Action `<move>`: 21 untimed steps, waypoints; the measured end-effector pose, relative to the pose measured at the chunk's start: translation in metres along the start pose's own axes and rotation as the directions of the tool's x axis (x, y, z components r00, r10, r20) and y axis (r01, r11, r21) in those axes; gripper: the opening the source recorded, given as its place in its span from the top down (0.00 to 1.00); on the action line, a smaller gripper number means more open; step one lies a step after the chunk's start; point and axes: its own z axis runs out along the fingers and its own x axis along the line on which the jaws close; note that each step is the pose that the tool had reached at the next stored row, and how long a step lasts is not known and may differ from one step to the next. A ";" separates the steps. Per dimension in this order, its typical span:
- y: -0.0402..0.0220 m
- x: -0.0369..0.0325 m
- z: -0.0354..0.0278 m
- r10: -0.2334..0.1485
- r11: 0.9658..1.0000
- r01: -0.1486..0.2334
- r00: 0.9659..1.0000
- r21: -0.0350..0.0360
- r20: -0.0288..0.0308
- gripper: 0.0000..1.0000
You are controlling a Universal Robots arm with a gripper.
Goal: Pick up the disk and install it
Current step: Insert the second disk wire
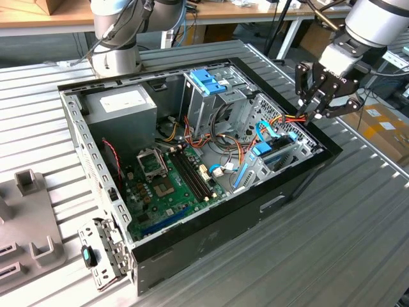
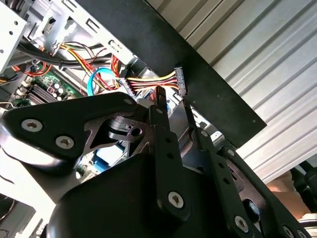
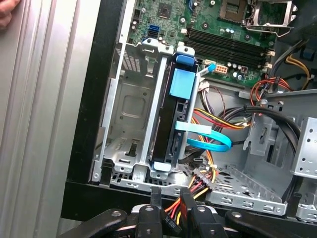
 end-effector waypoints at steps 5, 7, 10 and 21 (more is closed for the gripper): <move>-0.0052 0.0010 0.0000 -0.043 0.999 0.043 0.999 -0.005 0.003 0.70; -0.0055 0.0011 0.0002 -0.089 0.996 0.089 0.996 -0.007 0.005 0.70; -0.0056 0.0012 0.0005 -0.144 0.989 0.144 0.990 -0.009 0.008 0.70; -0.0140 0.0030 0.0014 -0.322 0.947 0.322 0.947 -0.015 0.018 0.70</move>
